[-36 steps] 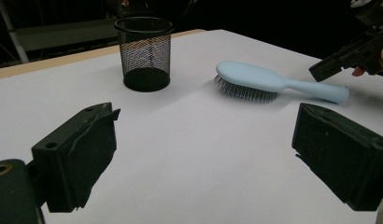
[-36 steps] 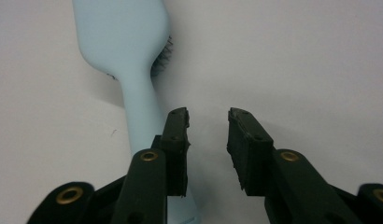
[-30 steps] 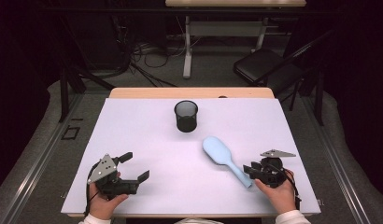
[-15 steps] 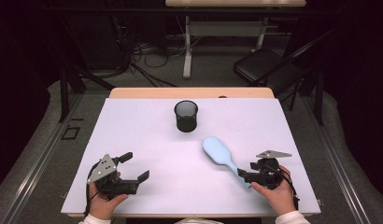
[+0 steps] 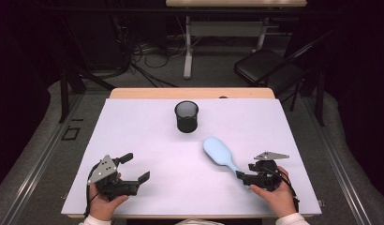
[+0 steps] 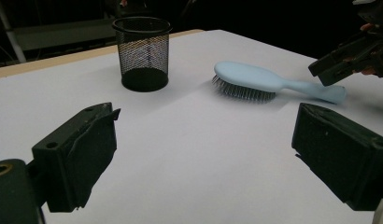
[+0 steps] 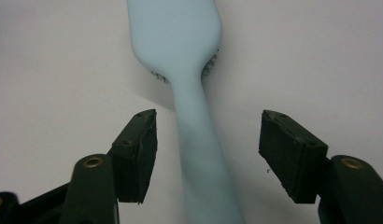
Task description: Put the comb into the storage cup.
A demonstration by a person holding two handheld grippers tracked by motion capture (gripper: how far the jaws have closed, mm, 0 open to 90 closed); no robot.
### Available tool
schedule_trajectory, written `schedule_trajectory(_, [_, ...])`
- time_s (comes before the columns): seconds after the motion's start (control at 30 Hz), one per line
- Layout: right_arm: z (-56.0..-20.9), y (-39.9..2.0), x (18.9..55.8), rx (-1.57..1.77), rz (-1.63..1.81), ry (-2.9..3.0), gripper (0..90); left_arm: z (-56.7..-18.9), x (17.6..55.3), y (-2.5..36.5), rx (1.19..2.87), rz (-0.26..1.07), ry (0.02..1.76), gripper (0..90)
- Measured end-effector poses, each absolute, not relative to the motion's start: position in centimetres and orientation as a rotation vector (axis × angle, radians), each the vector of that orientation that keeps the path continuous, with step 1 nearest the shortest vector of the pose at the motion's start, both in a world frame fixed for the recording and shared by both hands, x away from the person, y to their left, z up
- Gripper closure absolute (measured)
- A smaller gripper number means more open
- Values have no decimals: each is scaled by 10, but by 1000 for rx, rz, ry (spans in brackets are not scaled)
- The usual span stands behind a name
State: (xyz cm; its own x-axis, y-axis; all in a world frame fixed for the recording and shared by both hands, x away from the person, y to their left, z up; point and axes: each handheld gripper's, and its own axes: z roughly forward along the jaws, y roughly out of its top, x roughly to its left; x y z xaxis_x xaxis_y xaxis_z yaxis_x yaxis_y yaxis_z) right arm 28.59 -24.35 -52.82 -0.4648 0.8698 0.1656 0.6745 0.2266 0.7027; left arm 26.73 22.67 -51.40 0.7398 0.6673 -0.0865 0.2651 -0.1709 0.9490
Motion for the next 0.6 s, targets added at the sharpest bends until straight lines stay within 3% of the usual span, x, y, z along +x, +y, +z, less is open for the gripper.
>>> schedule_trajectory(0.17, [-526,-242,286,1461,1066,2258,347,-514,267,227,1747,424,740,66])
schedule_trajectory(0.53, [-527,-239,285,1457,1075,2246,147,-514,267,226,1753,423,743,66])
schedule_trajectory(0.6, [-528,-238,285,1453,1069,2253,147,-514,267,226,1753,423,744,66])
